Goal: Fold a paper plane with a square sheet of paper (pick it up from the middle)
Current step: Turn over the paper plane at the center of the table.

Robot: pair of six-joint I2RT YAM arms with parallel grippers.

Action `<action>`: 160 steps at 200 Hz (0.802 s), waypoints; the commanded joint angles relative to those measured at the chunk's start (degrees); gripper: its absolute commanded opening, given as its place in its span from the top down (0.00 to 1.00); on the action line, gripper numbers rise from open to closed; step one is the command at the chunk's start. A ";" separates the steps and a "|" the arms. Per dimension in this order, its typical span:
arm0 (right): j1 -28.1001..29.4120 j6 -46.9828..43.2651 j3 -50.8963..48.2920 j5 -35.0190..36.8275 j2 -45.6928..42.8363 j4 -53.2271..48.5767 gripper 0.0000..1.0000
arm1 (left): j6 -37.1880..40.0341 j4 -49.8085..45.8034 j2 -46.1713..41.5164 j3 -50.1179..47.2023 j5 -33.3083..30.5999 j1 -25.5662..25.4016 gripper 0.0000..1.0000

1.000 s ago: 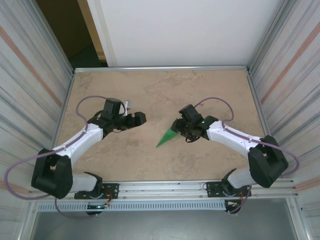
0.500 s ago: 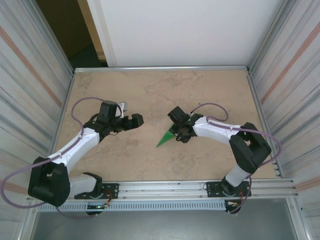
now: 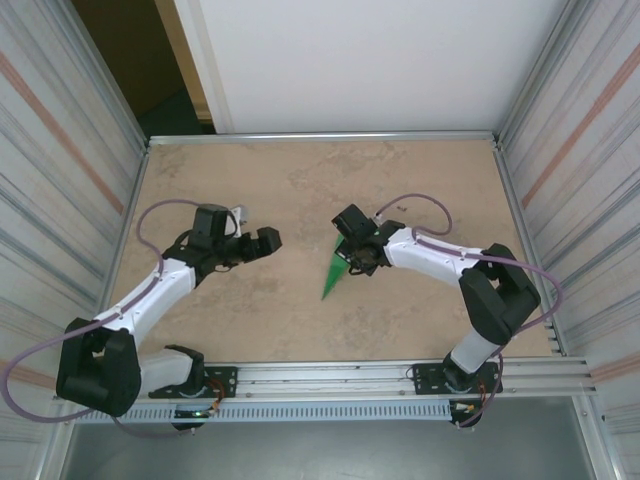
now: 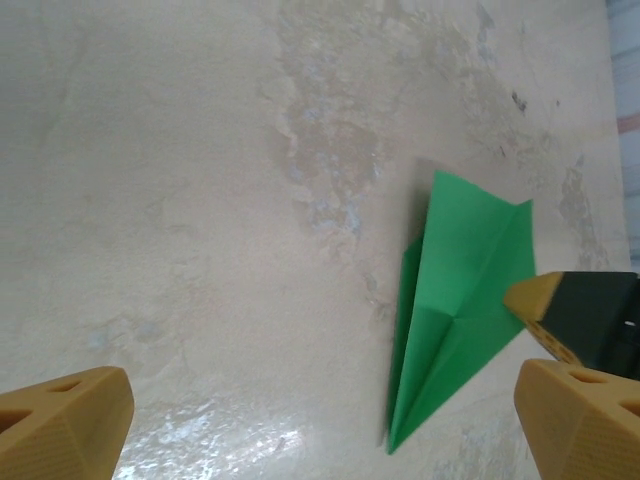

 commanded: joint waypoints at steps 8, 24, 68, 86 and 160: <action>-1.18 -16.34 3.36 -6.23 -3.45 5.26 1.00 | -4.42 4.59 -1.27 -2.65 3.74 5.12 0.03; -1.77 -21.63 3.60 -12.13 -3.40 8.87 1.00 | -5.46 5.70 -1.36 -3.33 4.54 7.14 0.04; -4.84 -24.36 -1.24 -28.71 -0.77 22.75 0.99 | -6.22 4.15 -2.32 -2.97 3.64 7.57 0.05; -5.72 -24.87 -2.53 -31.70 0.41 24.82 0.99 | -7.82 5.47 -2.92 -4.40 3.94 7.57 0.05; -11.41 -28.03 -13.66 -36.92 2.59 33.19 0.96 | -10.82 7.24 1.20 -5.94 5.59 1.65 0.10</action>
